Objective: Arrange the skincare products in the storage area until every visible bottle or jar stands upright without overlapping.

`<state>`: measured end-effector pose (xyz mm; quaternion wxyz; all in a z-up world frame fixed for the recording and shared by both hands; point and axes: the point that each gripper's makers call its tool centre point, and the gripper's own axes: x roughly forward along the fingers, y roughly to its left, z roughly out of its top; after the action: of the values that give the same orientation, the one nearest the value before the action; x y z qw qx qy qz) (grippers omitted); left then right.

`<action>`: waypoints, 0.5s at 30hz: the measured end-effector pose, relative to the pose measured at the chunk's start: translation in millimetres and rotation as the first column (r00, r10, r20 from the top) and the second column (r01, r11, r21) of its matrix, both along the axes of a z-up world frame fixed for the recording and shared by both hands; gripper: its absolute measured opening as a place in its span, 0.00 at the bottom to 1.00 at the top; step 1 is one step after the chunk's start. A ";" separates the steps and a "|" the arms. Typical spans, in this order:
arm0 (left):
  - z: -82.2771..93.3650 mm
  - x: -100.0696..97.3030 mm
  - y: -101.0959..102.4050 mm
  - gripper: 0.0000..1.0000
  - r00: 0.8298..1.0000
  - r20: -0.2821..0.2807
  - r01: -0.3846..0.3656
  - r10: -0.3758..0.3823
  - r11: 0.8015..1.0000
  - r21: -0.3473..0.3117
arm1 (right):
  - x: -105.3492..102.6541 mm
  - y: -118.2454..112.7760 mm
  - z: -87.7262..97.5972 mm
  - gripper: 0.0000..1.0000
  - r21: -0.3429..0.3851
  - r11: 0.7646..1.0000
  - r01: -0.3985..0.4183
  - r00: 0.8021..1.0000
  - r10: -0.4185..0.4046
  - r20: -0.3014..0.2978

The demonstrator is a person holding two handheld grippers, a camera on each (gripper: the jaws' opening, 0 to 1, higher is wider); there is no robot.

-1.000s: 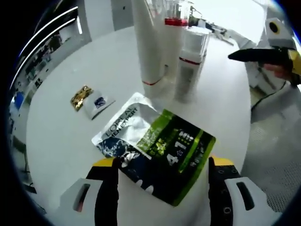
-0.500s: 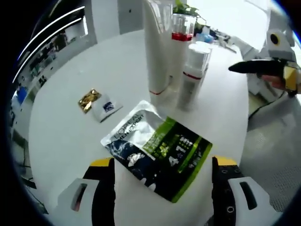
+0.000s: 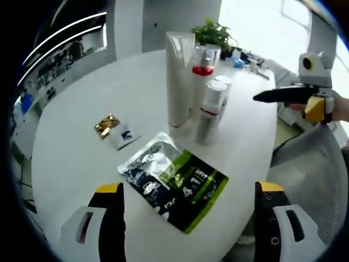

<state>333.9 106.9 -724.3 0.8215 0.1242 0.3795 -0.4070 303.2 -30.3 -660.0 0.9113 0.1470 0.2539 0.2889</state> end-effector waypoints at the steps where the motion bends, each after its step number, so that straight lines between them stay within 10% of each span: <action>1: 0.8 -1.9 2.4 0.97 1.000 -0.002 -0.010 0.010 1.000 -0.006 | -0.5 -0.4 0.6 0.83 -0.001 1.000 0.001 1.000 -0.001 0.000; 15: 0.1 -26.9 40.1 0.97 0.994 -0.024 -0.106 0.106 0.994 -0.011 | -6.2 2.1 3.5 0.84 -0.016 1.000 -0.017 1.000 0.017 0.009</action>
<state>307.0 147.0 -724.2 0.8383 0.0940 0.3924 -0.3666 297.0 -28.1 -656.5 0.9111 0.1361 0.2534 0.2952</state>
